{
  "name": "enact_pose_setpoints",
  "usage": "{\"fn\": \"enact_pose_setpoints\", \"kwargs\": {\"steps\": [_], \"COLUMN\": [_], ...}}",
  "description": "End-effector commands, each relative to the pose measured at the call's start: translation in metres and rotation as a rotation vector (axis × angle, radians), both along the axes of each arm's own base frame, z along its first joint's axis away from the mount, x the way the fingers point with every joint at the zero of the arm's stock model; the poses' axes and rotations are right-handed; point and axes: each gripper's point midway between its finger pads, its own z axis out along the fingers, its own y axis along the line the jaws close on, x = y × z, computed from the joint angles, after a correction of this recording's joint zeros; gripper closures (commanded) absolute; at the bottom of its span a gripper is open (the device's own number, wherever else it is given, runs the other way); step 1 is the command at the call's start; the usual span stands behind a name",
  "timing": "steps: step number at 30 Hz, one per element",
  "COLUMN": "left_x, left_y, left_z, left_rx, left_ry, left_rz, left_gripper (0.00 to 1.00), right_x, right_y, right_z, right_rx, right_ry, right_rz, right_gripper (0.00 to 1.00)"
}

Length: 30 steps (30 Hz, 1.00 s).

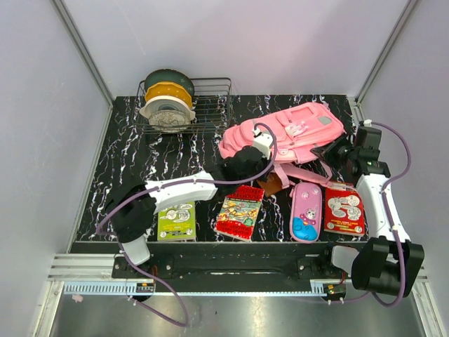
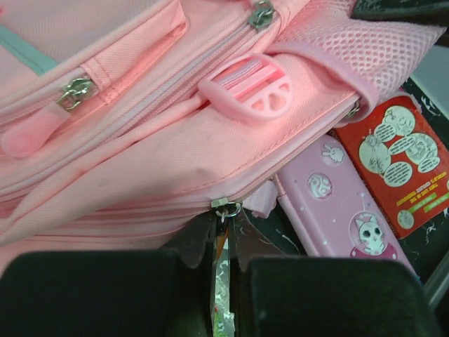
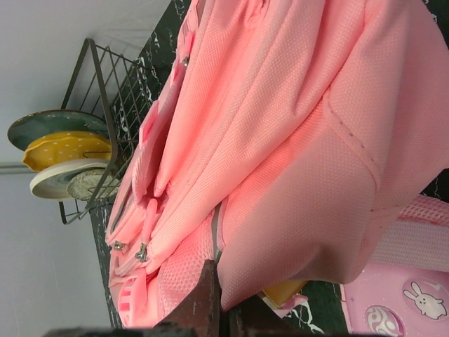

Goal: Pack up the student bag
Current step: Unzip the student bag at the center of the board.

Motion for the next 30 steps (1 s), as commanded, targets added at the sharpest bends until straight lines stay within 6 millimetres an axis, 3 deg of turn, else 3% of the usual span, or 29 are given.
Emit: {"fn": "enact_pose_setpoints", "kwargs": {"steps": [1,7,13,15,19,21,24,30], "left_x": [0.011,-0.002,-0.01,-0.011,-0.014,-0.012,-0.008,-0.005], "left_y": [0.049,0.065,0.06,0.056,0.047,0.044,0.035,0.021], "left_z": [0.014,0.016,0.029,0.036,0.04,0.036,0.024,0.023], "left_rx": [0.087,0.112,0.108,0.082,0.054,0.058,0.073,0.064], "left_ry": [-0.069,-0.081,-0.087,-0.085,-0.038,-0.018,0.016,0.029], "left_rz": [0.065,0.028,-0.035,-0.047,-0.053,-0.047,-0.04,-0.072], "left_gripper": [1.0,1.0,1.0,1.0,1.0,1.0,1.0,1.0], "right_x": [0.024,0.055,0.089,0.095,0.08,0.063,0.037,-0.012], "right_y": [-0.031,-0.04,-0.048,-0.044,-0.022,-0.02,-0.014,0.025], "right_z": [0.03,0.011,-0.008,-0.016,-0.016,-0.007,0.007,0.036], "right_rx": [-0.09,-0.043,0.031,0.073,0.17,0.149,0.145,0.262], "right_ry": [-0.134,-0.07,-0.008,0.021,0.021,0.001,-0.012,-0.062], "right_rz": [-0.029,-0.015,-0.032,0.0,0.086,0.068,0.051,0.133], "right_gripper": [1.0,1.0,1.0,0.82,0.48,0.24,0.2,0.22]}}
